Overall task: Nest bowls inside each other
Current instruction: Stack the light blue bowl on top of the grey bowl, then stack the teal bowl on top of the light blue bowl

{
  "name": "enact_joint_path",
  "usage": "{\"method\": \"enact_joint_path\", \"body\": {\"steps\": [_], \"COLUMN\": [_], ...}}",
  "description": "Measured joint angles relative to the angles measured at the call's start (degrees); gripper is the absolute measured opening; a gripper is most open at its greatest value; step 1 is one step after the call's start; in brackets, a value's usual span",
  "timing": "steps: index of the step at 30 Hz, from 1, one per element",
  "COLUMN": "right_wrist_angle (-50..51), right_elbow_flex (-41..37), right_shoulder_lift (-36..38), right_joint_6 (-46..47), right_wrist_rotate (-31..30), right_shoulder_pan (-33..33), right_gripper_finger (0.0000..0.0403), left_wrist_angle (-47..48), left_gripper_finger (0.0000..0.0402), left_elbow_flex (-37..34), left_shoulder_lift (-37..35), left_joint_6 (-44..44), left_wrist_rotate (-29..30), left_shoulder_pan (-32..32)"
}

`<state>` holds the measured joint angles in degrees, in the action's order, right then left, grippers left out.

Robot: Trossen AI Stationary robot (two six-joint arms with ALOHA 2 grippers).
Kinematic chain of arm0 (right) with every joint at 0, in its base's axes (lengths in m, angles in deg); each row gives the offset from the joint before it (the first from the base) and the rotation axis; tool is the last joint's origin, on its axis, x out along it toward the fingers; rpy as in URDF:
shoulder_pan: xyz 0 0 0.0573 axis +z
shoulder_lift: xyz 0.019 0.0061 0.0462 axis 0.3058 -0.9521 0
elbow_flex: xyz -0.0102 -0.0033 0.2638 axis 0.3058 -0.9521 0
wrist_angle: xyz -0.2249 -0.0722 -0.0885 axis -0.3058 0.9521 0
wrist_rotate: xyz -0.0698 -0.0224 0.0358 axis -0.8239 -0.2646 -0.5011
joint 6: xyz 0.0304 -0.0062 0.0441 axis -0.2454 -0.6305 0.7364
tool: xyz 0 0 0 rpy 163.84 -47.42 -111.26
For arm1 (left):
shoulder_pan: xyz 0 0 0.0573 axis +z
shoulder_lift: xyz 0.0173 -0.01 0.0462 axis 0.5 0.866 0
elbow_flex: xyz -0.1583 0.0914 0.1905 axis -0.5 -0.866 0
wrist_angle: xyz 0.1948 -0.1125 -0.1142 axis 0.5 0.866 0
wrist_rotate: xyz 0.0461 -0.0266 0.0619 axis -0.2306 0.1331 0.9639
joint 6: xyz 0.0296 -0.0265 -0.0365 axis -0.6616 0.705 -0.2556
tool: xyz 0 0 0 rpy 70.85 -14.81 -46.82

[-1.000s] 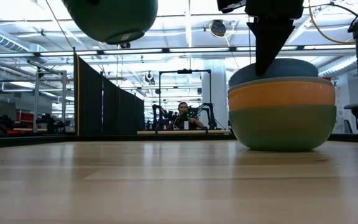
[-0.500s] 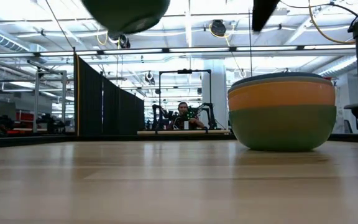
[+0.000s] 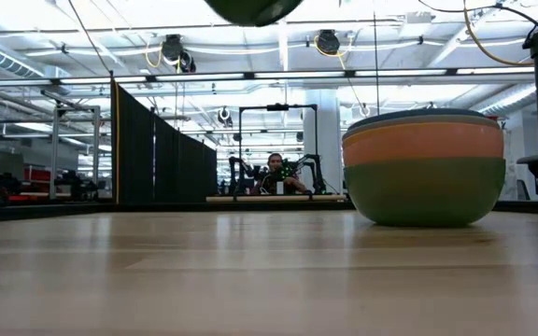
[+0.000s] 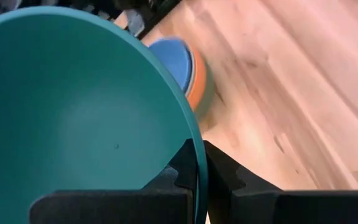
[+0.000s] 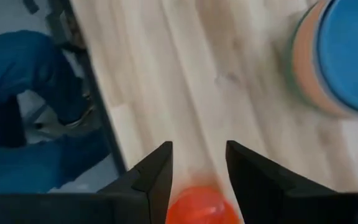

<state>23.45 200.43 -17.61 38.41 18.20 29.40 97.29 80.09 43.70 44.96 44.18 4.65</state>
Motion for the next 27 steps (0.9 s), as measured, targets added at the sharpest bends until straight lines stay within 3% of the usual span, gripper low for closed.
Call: {"method": "enact_joint_path", "body": {"steps": [6, 15, 22, 27], "right_wrist_angle": [-0.1, -0.1, -0.3, -0.6], "right_elbow_flex": [-1.4, -5.6, -9.6, -10.6], "right_shoulder_lift": [-0.1, -0.1, -0.1, -0.2], "right_joint_6": [9.1, 26.4, 28.1, 28.1], "right_wrist_rotate": [0.0, 0.0, -0.1, -0.2], "right_shoulder_pan": [8.0, 16.1, 17.2, 16.9], "right_gripper_finger": [0.0126, 0.0114, 0.0114, 0.0114], "left_wrist_angle": [-9.2, -14.2, -17.9, -23.4], "left_gripper_finger": [0.0000, 0.0000, 0.0000, 0.0000], "left_elbow_flex": [0.1, 0.2, 0.1, 0.1], "left_shoulder_lift": [0.0, 2.6, 9.3, 14.9], "left_joint_6": [-14.0, -22.9, -28.1, -29.0], "left_wrist_rotate": [-16.7, -31.0, -37.4, -38.3], "left_shoulder_pan": [6.4, 17.0, 21.6, 22.8]}}
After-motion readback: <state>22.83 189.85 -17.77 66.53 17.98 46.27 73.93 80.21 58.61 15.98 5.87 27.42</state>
